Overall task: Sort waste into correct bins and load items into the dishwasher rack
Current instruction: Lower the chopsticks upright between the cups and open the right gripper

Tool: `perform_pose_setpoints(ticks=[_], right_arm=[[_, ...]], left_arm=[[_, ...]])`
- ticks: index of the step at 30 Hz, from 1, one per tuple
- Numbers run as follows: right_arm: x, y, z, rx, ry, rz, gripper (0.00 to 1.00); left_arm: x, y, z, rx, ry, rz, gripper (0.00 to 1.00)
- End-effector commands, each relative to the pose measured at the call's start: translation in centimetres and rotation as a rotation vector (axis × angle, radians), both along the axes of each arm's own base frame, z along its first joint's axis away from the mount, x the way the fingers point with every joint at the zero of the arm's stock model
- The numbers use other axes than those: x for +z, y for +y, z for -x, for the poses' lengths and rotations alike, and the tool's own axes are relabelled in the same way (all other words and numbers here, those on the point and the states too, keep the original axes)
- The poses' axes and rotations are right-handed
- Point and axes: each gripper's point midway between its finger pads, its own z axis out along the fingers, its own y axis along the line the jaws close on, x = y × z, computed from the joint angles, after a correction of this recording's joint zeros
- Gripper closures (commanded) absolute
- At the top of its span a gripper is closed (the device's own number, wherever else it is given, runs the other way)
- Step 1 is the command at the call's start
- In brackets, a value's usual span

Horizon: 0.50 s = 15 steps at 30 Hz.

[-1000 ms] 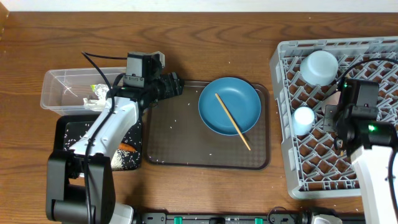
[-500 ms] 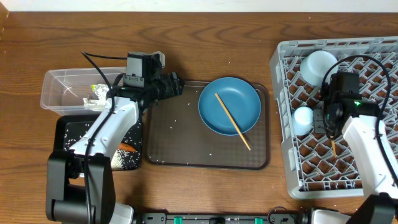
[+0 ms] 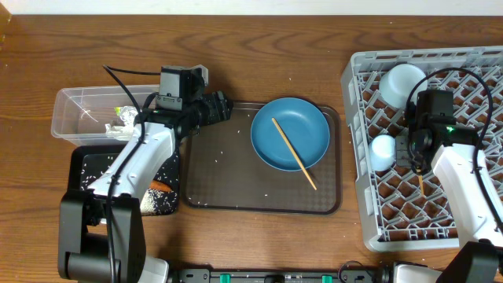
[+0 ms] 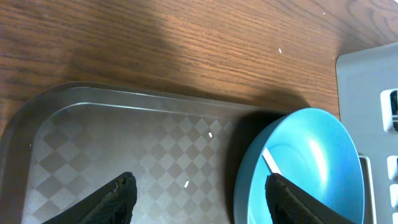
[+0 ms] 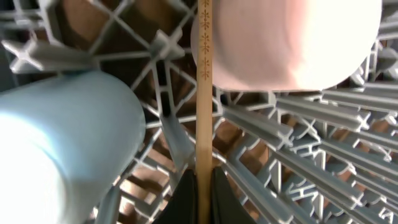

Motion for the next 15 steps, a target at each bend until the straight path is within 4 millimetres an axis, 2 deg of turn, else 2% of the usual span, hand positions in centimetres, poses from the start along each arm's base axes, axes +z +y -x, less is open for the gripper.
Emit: perform_pose_setpoints(ticks=[1,10,15], right_arm=[[0.6,-0.1,-0.6,-0.002,-0.025,-0.005,0.99],[2.4,-0.1,-0.6,0.004,-0.081,-0.003,0.99],[3.5,1.7,-0.8,0.052,-0.131,-0.092,0.99]], left_arm=[[-0.2,0.1,0.1,0.005,0.003,-0.006,0.31],[-0.2,0.1,0.1,0.005,0.004,-0.006,0.31],[-0.2,0.1,0.1,0.005,0.004,-0.006,0.31]])
